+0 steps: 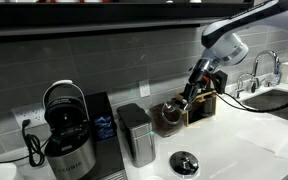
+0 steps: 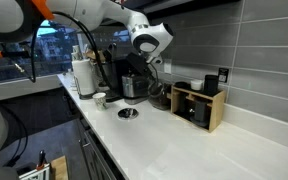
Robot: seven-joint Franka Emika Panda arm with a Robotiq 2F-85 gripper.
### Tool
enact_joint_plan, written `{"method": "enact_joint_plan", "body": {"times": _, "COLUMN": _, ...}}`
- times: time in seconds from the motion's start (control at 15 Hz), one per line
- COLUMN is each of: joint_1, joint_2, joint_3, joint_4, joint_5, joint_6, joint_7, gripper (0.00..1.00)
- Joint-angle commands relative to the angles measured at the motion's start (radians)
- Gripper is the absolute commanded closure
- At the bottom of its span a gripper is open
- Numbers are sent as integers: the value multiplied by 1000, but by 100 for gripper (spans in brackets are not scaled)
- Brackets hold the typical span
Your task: Use the spoon to put some contents of the jar in the cup
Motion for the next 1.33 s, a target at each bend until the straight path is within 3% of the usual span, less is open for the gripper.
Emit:
{"method": "enact_joint_plan", "body": {"times": 0.0, "joint_1": 32, "joint_2": -7, "joint_3": -20, "joint_4": -3, "joint_5": 7, "joint_6": -29, "joint_7": -16, "gripper": 96}}
{"method": "enact_joint_plan", "body": {"times": 0.87, "joint_1": 51, "joint_2": -26, "joint_3": -15, "joint_4": -29, "joint_5": 8, "joint_6": -43, "joint_7": -37, "gripper": 99}}
{"method": "enact_joint_plan", "body": {"times": 1.27, "joint_1": 97, "joint_2": -89, "joint_3": 13, "joint_4": -115, "joint_5": 13, "joint_6": -37, "joint_7": -145, "gripper": 99}}
